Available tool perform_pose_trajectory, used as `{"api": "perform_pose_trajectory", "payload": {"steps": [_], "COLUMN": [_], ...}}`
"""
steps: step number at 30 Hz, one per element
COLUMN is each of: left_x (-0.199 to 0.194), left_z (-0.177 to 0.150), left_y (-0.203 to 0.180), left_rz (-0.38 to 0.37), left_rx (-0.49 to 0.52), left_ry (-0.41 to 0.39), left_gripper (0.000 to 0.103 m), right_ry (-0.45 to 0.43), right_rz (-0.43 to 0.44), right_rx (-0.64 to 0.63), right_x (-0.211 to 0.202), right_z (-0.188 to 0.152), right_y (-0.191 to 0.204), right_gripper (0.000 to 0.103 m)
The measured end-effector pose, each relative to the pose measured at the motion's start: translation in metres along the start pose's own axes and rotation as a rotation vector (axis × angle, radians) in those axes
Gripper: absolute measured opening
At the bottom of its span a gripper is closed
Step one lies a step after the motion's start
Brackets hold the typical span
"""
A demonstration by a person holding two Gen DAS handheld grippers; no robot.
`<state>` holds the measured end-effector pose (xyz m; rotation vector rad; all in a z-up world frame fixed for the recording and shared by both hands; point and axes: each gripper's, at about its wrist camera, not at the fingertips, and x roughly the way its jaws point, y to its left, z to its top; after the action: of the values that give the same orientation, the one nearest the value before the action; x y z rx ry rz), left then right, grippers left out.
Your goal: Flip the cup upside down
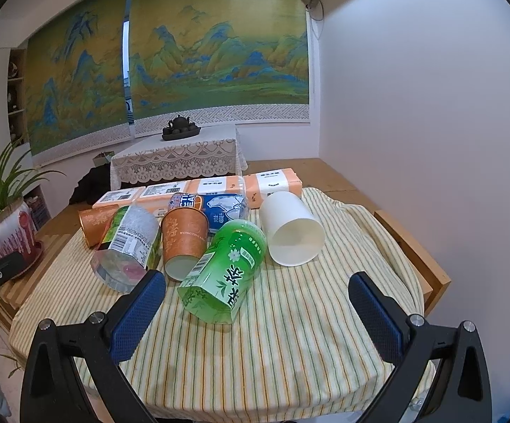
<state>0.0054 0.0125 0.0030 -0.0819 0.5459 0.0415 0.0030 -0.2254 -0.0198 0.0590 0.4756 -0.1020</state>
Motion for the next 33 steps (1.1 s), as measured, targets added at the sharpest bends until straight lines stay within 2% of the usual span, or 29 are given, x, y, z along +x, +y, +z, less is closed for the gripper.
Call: {"api": "perform_pose_trajectory", "payload": {"steps": [15,23,33], "left_x": [0.0034,0.0028,0.002], "left_z": [0.0,-0.0017,0.0005], "left_y": [0.0054,0.004,0.0067], "left_rz": [0.028,0.052,0.021], "left_rx": [-0.015,0.015,0.002], "left_ry": [-0.001,-0.019,-0.008], "left_gripper": [0.102,0.102,0.102], "right_ry": [0.015,0.018,0.018], "right_rz": [0.013,0.01,0.01], "right_rx": [-0.006,-0.011,-0.01], "right_x": [0.0054,0.0061,0.0063], "right_z": [-0.0009,-0.0023,-0.0022], "right_y": [0.0022,0.0031,0.0028], "right_gripper": [0.103,0.103,0.103]}}
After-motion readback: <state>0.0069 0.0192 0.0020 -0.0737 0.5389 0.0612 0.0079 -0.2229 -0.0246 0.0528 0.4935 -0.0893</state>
